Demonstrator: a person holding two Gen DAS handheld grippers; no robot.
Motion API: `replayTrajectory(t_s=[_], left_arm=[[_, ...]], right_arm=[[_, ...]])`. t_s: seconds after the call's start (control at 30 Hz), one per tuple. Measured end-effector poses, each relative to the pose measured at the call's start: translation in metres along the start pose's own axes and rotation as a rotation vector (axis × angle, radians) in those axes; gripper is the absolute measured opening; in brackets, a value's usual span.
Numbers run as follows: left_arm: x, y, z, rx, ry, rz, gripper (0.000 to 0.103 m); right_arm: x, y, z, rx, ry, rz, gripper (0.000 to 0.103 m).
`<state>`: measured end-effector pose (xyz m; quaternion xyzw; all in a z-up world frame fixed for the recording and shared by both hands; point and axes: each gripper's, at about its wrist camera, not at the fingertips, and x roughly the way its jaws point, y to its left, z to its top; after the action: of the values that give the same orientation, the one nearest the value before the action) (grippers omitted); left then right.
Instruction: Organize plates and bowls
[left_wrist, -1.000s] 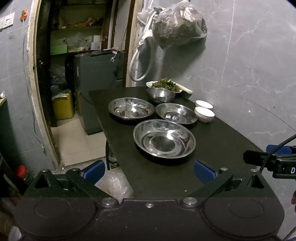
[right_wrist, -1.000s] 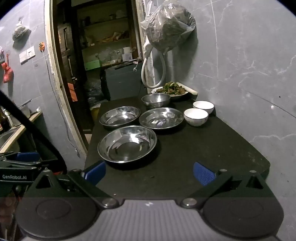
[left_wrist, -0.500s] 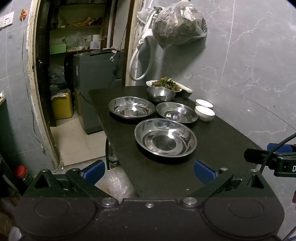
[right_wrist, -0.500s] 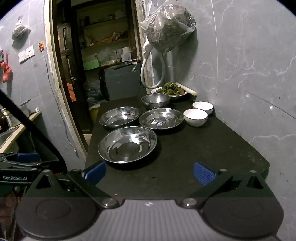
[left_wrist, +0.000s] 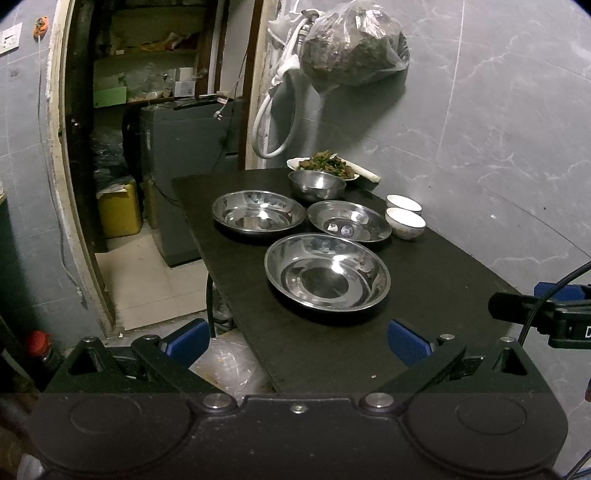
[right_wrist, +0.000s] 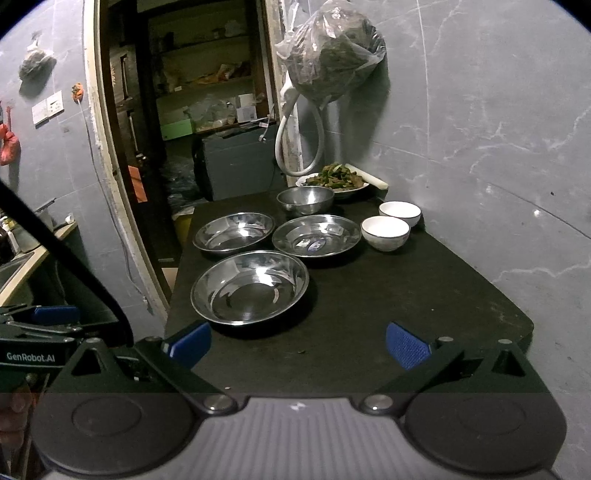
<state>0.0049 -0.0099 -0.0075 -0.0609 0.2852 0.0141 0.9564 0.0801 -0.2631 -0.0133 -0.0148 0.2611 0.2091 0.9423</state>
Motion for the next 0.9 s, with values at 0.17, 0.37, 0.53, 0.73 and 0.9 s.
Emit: replayTrajectory(t_s=[0.17,0.37,0.53,0.73,0.9], left_arm=[[0.008,0.003,-0.003,0.004,0.004,-0.004,0.102],[0.009,0.002,-0.004,0.004,0.004,-0.004,0.102],[0.009,0.002,-0.005,0.006,0.007,-0.006,0.102],[0.01,0.002,-0.005,0.007,0.009,-0.006,0.102],[0.01,0.001,-0.005,0.006,0.01,-0.006,0.102]], right_arm=[[0.0,0.0,-0.001,-0.001,0.0,0.0,0.103],[0.0,0.0,-0.001,0.001,0.001,-0.002,0.103],[0.0,0.0,-0.001,0.0,0.001,-0.001,0.103],[0.0,0.0,-0.001,-0.001,0.0,-0.002,0.103],[0.0,-0.001,-0.001,-0.001,0.001,-0.002,0.103]])
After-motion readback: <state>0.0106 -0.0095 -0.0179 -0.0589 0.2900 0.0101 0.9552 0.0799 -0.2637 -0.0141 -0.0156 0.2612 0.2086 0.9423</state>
